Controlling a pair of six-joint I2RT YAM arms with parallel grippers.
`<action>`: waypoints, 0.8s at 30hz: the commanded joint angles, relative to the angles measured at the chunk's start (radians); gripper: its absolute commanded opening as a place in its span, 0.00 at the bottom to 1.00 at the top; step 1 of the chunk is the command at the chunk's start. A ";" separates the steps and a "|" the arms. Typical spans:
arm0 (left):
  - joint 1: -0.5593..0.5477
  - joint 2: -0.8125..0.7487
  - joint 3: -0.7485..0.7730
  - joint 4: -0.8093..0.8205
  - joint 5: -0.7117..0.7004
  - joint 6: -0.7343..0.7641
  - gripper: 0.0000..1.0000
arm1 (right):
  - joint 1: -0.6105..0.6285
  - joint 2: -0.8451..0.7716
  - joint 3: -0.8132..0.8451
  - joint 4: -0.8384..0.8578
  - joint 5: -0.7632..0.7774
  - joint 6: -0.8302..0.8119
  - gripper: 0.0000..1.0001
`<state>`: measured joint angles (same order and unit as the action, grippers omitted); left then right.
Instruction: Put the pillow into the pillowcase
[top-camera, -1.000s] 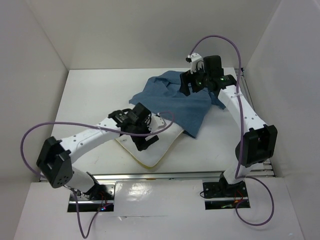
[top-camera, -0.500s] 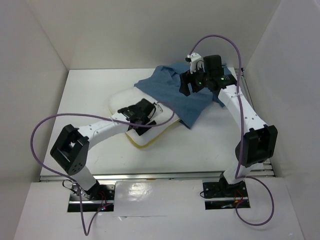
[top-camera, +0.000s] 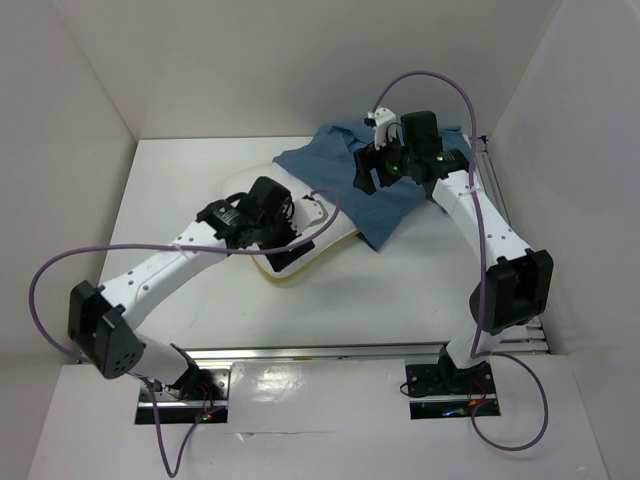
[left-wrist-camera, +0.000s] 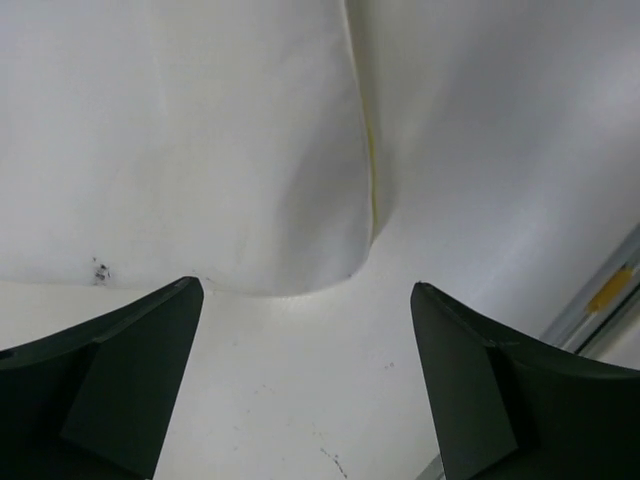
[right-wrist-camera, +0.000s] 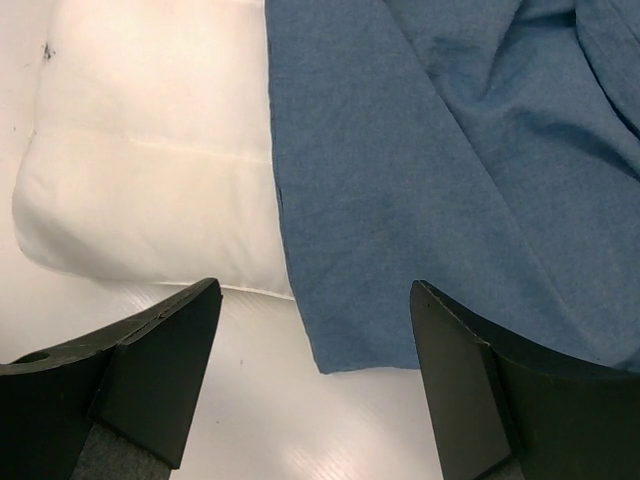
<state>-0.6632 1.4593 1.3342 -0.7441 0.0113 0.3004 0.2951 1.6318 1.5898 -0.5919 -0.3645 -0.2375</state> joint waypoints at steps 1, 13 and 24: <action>-0.039 -0.073 -0.094 -0.048 0.035 0.068 0.99 | 0.010 -0.013 0.025 0.004 -0.024 -0.013 0.84; -0.139 -0.030 -0.279 0.248 -0.152 0.059 0.99 | 0.019 -0.023 0.004 0.014 -0.033 -0.013 0.84; -0.148 0.075 -0.279 0.354 -0.143 0.003 0.99 | 0.019 -0.023 -0.014 0.023 -0.033 -0.013 0.84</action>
<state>-0.8078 1.5139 1.0519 -0.4393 -0.1284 0.3328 0.3046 1.6318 1.5772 -0.5911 -0.3820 -0.2375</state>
